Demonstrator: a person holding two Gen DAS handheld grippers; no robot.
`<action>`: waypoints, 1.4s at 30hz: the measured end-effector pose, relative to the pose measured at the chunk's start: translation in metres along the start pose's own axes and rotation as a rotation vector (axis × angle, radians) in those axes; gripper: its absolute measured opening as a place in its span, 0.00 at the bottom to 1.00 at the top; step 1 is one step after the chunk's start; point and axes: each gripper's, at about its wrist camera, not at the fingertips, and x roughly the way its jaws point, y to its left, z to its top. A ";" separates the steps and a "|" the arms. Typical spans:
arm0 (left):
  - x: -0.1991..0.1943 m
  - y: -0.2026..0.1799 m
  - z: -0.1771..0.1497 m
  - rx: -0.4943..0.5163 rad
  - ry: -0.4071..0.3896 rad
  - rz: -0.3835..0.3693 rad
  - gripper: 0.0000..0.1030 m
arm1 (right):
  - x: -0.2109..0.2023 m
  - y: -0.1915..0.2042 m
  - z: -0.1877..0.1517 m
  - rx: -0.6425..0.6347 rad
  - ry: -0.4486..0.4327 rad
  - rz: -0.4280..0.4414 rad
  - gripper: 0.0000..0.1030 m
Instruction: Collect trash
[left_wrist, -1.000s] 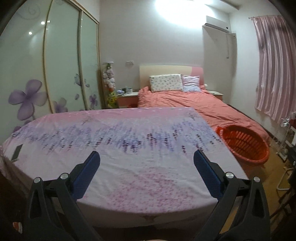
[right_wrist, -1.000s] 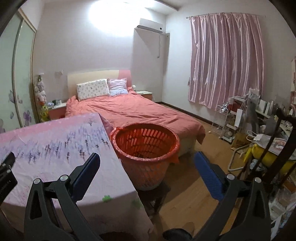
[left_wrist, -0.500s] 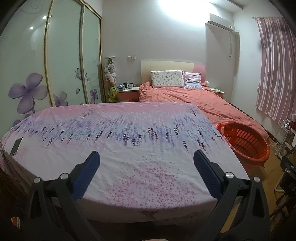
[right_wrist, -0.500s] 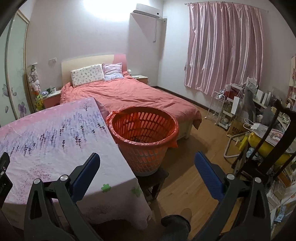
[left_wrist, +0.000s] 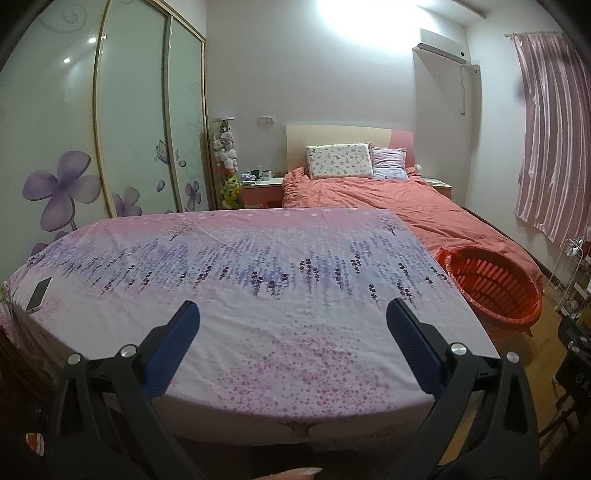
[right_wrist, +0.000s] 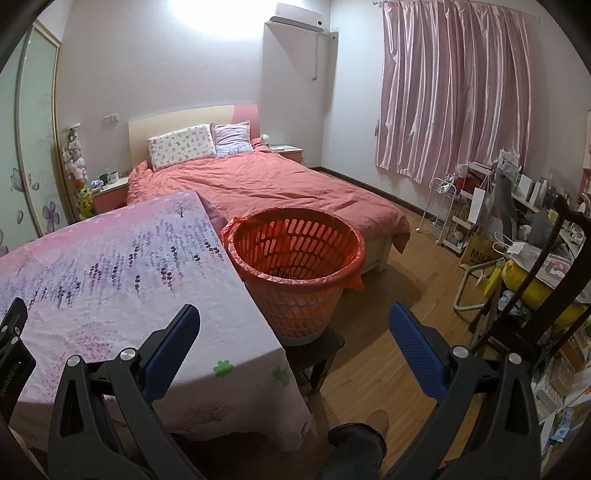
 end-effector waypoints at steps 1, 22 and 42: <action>0.000 0.000 0.000 -0.001 -0.001 0.001 0.96 | 0.000 0.000 0.000 0.000 -0.001 0.001 0.98; -0.002 0.006 0.001 -0.016 -0.002 0.001 0.96 | 0.001 0.005 0.003 0.006 -0.003 0.020 0.98; -0.001 0.009 0.001 -0.026 0.002 0.005 0.96 | 0.003 0.007 0.002 -0.002 0.001 0.030 0.98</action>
